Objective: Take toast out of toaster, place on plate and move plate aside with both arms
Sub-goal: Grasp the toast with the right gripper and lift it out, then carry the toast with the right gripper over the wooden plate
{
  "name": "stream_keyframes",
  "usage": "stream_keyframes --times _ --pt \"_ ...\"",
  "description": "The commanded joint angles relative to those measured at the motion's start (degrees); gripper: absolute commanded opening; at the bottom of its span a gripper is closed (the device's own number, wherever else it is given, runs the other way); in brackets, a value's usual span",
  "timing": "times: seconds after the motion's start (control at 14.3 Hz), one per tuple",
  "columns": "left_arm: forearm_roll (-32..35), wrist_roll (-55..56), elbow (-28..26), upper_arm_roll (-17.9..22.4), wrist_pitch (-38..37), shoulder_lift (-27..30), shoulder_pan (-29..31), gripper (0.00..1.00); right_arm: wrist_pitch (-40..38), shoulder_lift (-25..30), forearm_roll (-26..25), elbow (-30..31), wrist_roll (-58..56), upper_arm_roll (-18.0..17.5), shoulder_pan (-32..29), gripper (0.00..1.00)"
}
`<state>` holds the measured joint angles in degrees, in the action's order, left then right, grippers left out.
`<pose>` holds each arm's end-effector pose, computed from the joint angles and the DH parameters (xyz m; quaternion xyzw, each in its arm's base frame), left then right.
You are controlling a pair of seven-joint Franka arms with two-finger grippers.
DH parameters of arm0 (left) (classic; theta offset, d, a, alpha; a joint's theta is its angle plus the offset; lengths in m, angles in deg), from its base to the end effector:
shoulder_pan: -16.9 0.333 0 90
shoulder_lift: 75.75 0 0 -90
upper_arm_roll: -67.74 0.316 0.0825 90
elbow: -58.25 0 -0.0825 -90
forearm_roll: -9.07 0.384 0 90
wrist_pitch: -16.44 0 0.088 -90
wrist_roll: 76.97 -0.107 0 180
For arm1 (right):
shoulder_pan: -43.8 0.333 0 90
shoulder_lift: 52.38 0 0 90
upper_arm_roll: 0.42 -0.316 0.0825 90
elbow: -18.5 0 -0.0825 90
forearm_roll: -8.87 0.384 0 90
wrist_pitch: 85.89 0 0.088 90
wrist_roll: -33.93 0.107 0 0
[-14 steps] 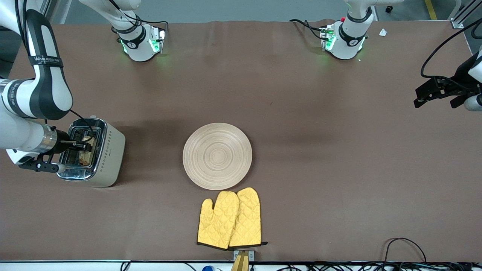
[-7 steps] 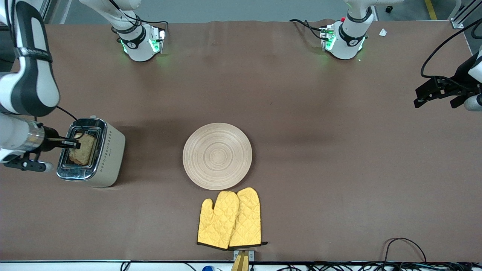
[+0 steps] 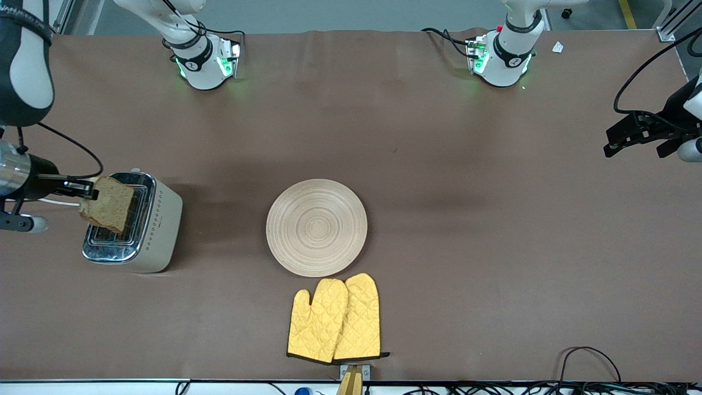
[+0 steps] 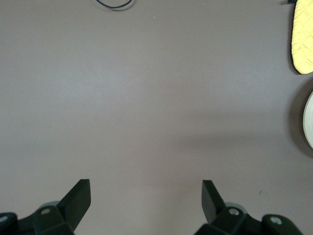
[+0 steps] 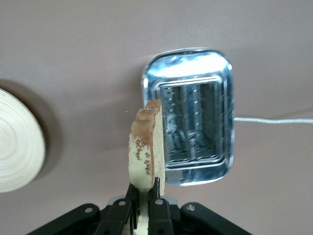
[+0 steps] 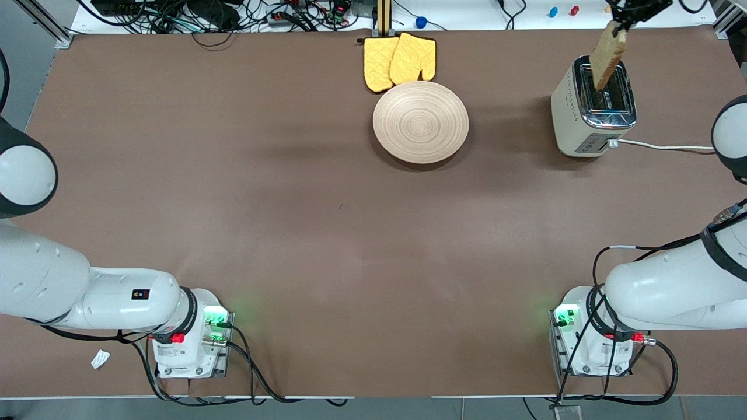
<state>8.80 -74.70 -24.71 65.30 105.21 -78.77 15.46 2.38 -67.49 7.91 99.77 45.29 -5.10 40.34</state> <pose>0.5681 -0.0383 0.6509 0.9996 -0.0141 0.0241 0.0048 0.6247 0.0053 0.5380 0.9936 -0.0885 -0.0701 0.0054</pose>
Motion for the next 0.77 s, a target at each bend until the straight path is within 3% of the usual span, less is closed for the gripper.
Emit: stream_keyframes --times 0.0,0.14,0.21,0.35,0.56,0.7 --pt "0.3 -0.5 0.2 0.1 0.5 -0.1 0.1 1.0 -0.6 0.2 4.0 -0.5 9.5 -0.6 5.2 0.0" --pt "0.3 -0.5 0.2 0.1 0.5 -0.2 0.1 1.0 0.6 -0.3 18.3 0.7 15.9 -0.3 5.9 0.0" --pt "0.3 -0.5 0.2 0.1 0.5 -0.2 0.1 1.0 3.6 -0.3 22.7 3.4 17.5 -0.3 6.1 0.0" --pt "0.4 -0.5 0.2 0.1 0.5 -0.1 0.0 1.0 12.5 0.2 28.2 11.5 17.7 -0.7 8.3 0.0" --pt "0.3 -0.5 0.2 0.1 0.5 -0.2 0.0 1.0 27.2 0.3 41.1 23.4 17.2 -0.7 12.6 0.0" --pt "0.3 -0.5 0.1 0.1 0.5 -0.2 0.0 1.0 37.0 -0.2 41.9 26.6 17.3 -0.7 18.4 0.0"
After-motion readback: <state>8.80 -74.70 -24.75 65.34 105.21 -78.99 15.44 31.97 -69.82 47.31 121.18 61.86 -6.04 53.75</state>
